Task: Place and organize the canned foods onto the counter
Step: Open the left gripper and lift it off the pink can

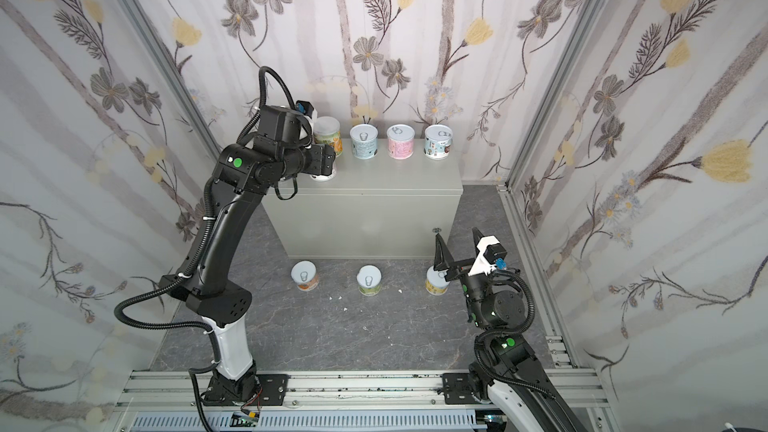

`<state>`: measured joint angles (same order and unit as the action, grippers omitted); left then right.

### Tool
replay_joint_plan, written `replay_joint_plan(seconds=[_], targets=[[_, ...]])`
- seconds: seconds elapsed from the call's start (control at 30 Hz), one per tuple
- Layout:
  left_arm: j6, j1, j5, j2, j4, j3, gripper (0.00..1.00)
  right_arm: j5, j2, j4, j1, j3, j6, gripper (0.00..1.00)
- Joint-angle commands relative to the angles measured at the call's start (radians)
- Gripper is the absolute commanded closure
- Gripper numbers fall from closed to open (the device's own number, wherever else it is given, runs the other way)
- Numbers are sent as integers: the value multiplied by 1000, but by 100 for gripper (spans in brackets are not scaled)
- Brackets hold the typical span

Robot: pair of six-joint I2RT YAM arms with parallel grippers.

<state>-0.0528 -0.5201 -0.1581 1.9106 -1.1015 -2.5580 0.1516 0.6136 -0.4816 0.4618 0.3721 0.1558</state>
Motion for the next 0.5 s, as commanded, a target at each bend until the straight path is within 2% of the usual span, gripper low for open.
replay_joint_plan(seconds=[0.0, 0.27, 0.37, 0.47], targets=[[-3, -8, 27, -15, 23, -8, 12, -7, 0, 15, 1, 1, -1, 0], [25, -31, 80, -80, 80, 45, 5, -25, 22, 14, 1, 1, -1, 0], [28, -32, 131, -145, 162, 150, 1, -34, 35, 11, 1, 2, 1, 0], [42, -33, 205, -249, 307, 324, 0, -51, 52, 26, 1, 19, 2, 0]])
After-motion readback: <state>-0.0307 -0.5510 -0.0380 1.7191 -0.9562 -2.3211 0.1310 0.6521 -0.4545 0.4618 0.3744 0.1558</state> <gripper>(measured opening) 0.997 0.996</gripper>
